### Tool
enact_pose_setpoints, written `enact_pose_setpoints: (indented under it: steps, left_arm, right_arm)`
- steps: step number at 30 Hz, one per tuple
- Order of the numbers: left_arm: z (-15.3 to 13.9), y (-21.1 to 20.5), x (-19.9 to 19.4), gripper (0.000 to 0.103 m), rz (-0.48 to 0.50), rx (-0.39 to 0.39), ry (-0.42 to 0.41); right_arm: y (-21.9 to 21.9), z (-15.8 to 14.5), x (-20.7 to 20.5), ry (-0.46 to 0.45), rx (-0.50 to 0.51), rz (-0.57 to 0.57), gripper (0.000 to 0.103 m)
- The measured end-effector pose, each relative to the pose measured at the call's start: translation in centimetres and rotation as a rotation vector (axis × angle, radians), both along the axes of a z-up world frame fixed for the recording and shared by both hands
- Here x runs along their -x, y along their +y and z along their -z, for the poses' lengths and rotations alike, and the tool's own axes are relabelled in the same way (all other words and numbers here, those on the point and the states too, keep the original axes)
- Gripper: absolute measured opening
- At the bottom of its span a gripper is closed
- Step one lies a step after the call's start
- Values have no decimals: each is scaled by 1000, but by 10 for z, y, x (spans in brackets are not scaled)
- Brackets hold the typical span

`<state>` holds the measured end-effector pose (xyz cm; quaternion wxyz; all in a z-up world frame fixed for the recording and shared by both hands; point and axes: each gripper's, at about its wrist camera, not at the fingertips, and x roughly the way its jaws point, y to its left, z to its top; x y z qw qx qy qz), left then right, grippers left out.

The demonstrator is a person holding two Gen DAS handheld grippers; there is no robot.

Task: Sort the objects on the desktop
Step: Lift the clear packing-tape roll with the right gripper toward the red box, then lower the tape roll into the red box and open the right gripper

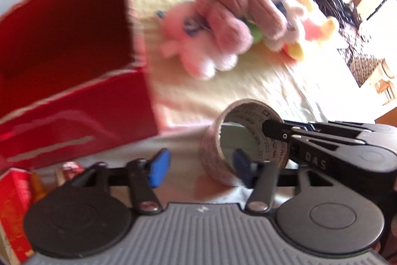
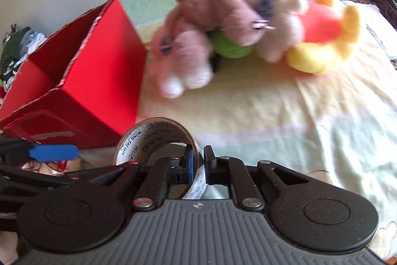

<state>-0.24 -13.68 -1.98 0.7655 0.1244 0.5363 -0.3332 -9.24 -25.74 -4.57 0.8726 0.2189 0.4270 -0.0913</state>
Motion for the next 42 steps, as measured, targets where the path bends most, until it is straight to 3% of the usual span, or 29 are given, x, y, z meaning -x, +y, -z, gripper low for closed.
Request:
enact_pose_setpoints:
  steps: [2, 3, 9, 14, 18, 22, 25, 29, 32, 34, 36, 38, 42]
  left_arm:
    - [6, -13, 4, 25, 19, 10, 35]
    - [3, -16, 7, 20, 29, 23, 45]
    - [-50, -34, 19, 17, 44, 91, -103]
    - [-107, -18, 4, 17, -14, 138, -280]
    - [-139, 23, -31, 16, -116, 121, -360]
    - [-140, 73, -77, 16, -185, 60, -362]
    - [-117, 110, -117, 16, -220, -11, -314]
    - [-72, 130, -163, 16, -225, -124, -246]
    - [-42, 135, -184, 17, -209, -192, -195]
    - [-29, 140, -193, 21, -198, -213, -164]
    - [-21, 147, -198, 22, -203, -234, -135]
    - [-22, 154, -205, 33, -210, -241, -120]
    - [-28, 163, -205, 43, -207, -236, -162]
  right_arm:
    - [-5, 0, 6, 11, 1, 1, 8]
    - [-7, 0, 9, 6, 1, 0, 9]
    - [-34, -20, 23, -64, 33, 21, 11]
    - [-51, -71, 26, -216, 70, -3, 12]
    - [-45, -112, -8, -334, 75, -93, 13]
    - [-9, -133, -69, -365, 21, -204, 14]
    - [31, -128, -123, -303, -12, -269, 14]
    - [82, -93, -190, -156, -67, -327, 13]
    - [116, -70, -221, -52, -132, -339, 12]
    - [135, -60, -236, 5, -124, -336, 12]
    - [147, -52, -246, 54, -103, -342, 11]
    - [151, -45, -252, 101, -99, -335, 11]
    - [156, -38, -262, 171, -118, -289, 11]
